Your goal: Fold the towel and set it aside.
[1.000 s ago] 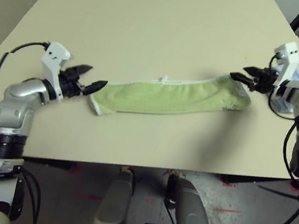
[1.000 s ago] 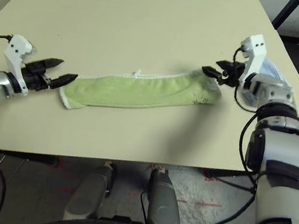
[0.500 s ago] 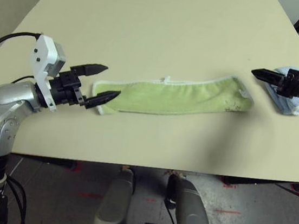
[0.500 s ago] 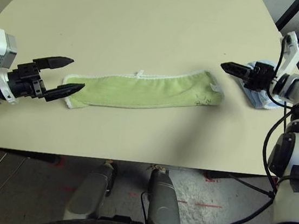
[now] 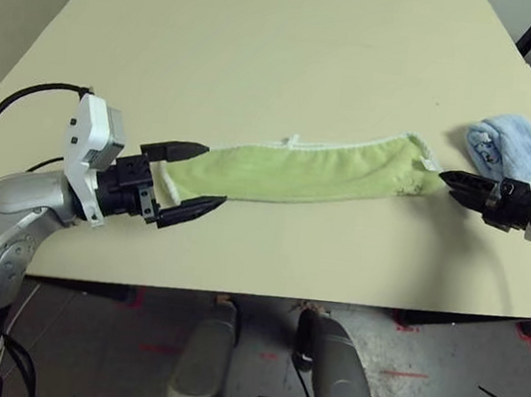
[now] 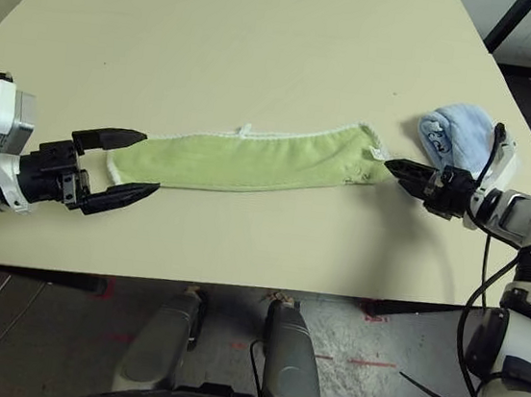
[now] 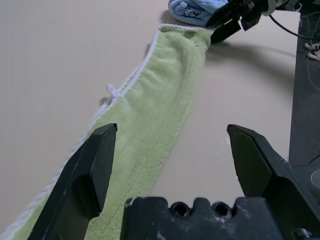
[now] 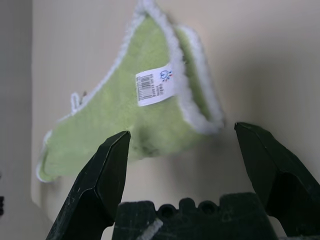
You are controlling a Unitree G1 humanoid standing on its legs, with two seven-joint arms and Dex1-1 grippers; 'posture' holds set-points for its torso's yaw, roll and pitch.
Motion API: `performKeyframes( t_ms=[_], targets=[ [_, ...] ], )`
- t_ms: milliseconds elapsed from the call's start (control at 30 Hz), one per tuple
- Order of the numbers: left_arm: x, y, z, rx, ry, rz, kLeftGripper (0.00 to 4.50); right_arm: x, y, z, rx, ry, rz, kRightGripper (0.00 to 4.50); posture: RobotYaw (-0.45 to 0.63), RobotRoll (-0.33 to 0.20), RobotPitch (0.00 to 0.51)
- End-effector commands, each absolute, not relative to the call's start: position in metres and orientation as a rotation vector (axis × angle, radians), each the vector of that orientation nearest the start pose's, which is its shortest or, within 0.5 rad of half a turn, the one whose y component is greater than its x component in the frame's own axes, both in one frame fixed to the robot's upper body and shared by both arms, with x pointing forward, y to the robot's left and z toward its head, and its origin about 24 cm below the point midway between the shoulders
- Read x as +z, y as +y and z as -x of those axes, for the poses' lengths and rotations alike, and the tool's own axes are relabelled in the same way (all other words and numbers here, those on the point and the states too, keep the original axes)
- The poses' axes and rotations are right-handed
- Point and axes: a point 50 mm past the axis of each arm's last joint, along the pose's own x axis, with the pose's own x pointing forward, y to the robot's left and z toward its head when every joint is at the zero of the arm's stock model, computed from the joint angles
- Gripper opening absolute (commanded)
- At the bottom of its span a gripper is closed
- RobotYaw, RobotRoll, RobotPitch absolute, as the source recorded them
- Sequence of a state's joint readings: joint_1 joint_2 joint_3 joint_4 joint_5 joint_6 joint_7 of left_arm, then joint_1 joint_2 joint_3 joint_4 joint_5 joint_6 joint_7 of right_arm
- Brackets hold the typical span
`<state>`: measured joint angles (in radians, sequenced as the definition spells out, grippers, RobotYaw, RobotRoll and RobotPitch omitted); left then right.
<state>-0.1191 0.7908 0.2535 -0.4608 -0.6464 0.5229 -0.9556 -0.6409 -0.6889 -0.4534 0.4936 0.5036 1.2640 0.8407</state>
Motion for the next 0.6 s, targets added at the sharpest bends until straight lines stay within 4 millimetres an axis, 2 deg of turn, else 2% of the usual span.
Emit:
performKeyframes(
  t_ms=[33,267,333,400,600],
  targets=[
    [0.188,0.208,-0.225,-1.062,0.011,-0.267,4.47,0.126,-0.289,-0.303,0.449,0.611,-0.713,4.49,0.16,0.000,0.186],
    [0.186,0.205,-0.227,-1.076,0.018,-0.276,4.47,0.112,-0.271,-0.314,0.398,0.642,-0.753,4.49,0.17,0.000,0.183],
    [0.185,0.205,-0.226,-1.078,0.021,-0.280,4.50,0.110,-0.268,-0.315,0.393,0.656,-0.759,4.13,0.17,0.000,0.182],
    [0.184,0.205,-0.226,-1.079,0.024,-0.284,4.50,0.110,-0.267,-0.316,0.393,0.663,-0.767,3.54,0.18,0.000,0.181],
    [0.182,0.204,-0.226,-1.082,0.028,-0.294,4.50,0.112,-0.279,-0.314,0.352,0.662,-0.752,1.18,0.18,0.000,0.180]
  ],
)
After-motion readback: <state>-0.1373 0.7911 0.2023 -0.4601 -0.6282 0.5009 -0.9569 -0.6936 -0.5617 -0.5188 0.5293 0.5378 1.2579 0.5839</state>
